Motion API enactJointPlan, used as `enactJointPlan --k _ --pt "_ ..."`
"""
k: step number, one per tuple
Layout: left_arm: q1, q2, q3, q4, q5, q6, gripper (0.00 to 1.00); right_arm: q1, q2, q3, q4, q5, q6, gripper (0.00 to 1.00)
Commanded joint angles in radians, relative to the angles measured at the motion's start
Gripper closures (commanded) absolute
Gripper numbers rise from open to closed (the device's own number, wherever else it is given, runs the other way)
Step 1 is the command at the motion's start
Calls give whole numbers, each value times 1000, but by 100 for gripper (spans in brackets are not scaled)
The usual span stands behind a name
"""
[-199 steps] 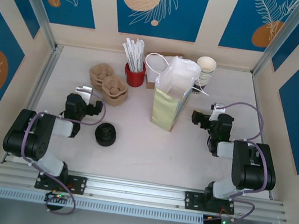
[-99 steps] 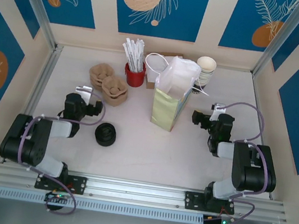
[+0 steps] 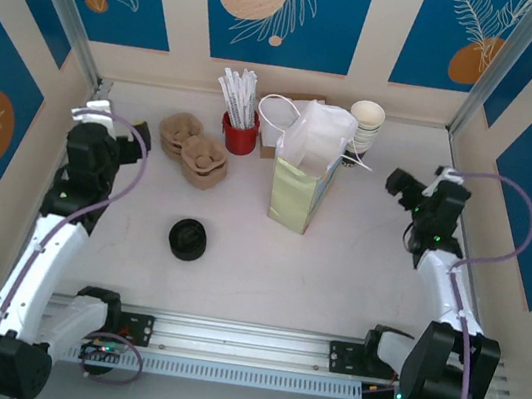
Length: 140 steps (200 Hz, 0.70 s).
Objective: Pack the takeout coffee
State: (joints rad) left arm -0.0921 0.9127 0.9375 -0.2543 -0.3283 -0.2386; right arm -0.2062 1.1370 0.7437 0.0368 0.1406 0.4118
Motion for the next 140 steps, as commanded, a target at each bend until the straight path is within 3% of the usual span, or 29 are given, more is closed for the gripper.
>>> enactJointPlan --k 1,25,71,125,140 --pt "-5 25 132 -410 -32 -152 1 -43 48 222 -374 -71 207 1" --pt "-6 42 223 -528 25 -204 1 -34 176 467 -540 -159 195 1" --pt "-7 56 273 -539 91 -320 0 42 448 887 -730 -229 196 7" --pt "-8 148 383 -639 272 -269 1 131 736 1279 -938 -209 180 28" --pt "-8 171 407 -663 316 -240 1 153 803 1368 -983 -180 176 29"
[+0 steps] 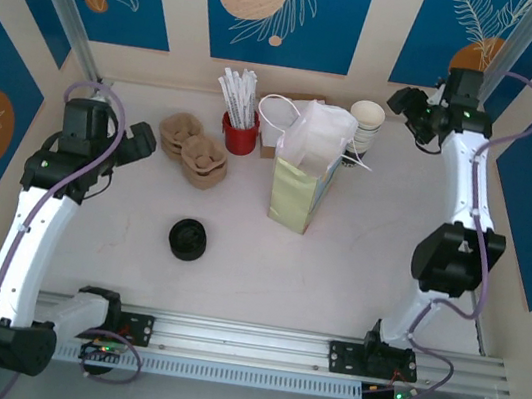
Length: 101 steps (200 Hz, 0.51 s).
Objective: Pack the takeout coffee
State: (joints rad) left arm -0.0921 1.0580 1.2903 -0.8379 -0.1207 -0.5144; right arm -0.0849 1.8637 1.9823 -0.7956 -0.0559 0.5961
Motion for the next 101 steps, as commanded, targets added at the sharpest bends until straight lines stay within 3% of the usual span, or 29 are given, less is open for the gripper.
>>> enactJointPlan --k 1,47,101 --pt "-8 28 55 -80 111 39 1 33 81 135 -154 18 -8 29" --pt "-9 42 55 -102 155 88 1 78 232 330 -243 138 -30 34" --pt "-9 54 28 -89 178 88 1 99 271 346 -240 238 -34 38"
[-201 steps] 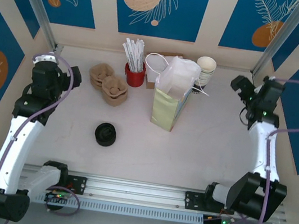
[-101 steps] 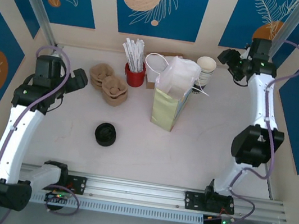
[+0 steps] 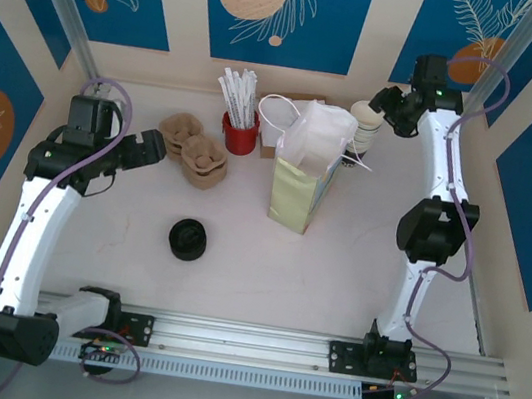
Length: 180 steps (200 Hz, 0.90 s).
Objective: Pack the takeout coffee
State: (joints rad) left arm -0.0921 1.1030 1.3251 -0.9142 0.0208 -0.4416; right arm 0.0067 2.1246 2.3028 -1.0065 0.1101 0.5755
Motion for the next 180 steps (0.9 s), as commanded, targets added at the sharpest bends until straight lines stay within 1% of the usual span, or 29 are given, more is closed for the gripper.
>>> enactJointPlan --k 1,23,34,49,61,81,101,115,125,142,145,180 --pt "-9 9 -8 -12 38 16 1 6 10 25 -29 73 -14 38" --pt "-8 21 -13 -6 50 13 1 9 19 23 -20 77 -16 39" --pt "-8 26 -14 -6 51 13 1 9 27 22 -13 67 -21 48" --pt "-8 30 -12 -6 50 12 1 8 36 28 -13 56 -20 50" --pt "-8 34 -10 -6 47 12 2 9 43 31 -12 54 -20 55" --pt "-8 39 -9 -8 45 11 2 9 50 32 -7 52 -18 57" --pt "-8 43 -12 -7 45 9 2 10 57 32 1 50 -23 66" --pt "-9 47 -12 -9 41 11 2 10 63 36 2 51 -23 70" --pt "-8 50 -11 -9 39 11 2 10 67 42 -3 50 -25 77" --pt "-9 52 -9 -11 42 11 2 12 66 43 -4 53 -29 79" --pt "-8 53 -8 -12 42 9 2 12 67 43 -4 53 -29 81" --pt "-9 47 -8 -17 40 7 2 13 65 46 -11 59 -37 89"
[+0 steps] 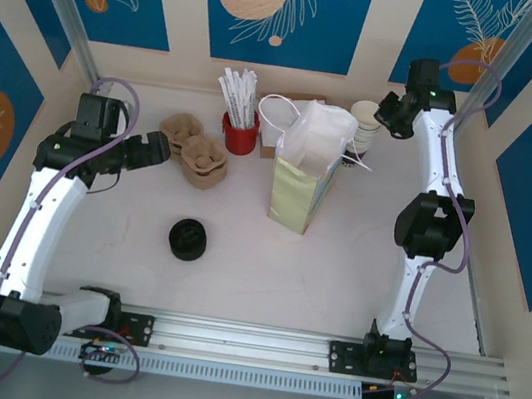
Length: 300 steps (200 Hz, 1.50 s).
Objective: Pack the takeout coffee
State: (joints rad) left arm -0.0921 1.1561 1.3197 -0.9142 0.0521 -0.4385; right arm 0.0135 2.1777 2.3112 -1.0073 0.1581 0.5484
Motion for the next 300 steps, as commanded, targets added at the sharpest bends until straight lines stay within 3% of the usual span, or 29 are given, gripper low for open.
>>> enactJointPlan --k 1,36,100,167,229,300 --pt "-8 -6 -3 -18 9 4 2 6 12 38 -11 11 -9 89" --pt "-9 -8 -4 -27 12 -3 2 6 -2 79 -29 8 -20 98" --pt "-8 -23 44 -56 32 -2 2 -5 -96 205 -105 4 -34 99" --pt "-9 -53 58 -76 52 4 2 -36 -315 164 -145 -8 -63 99" --pt "-10 -109 62 -60 99 -10 2 -76 -576 -109 -170 2 -74 100" --pt "-20 -188 -72 76 156 11 2 -108 -980 -636 -175 15 -65 100"
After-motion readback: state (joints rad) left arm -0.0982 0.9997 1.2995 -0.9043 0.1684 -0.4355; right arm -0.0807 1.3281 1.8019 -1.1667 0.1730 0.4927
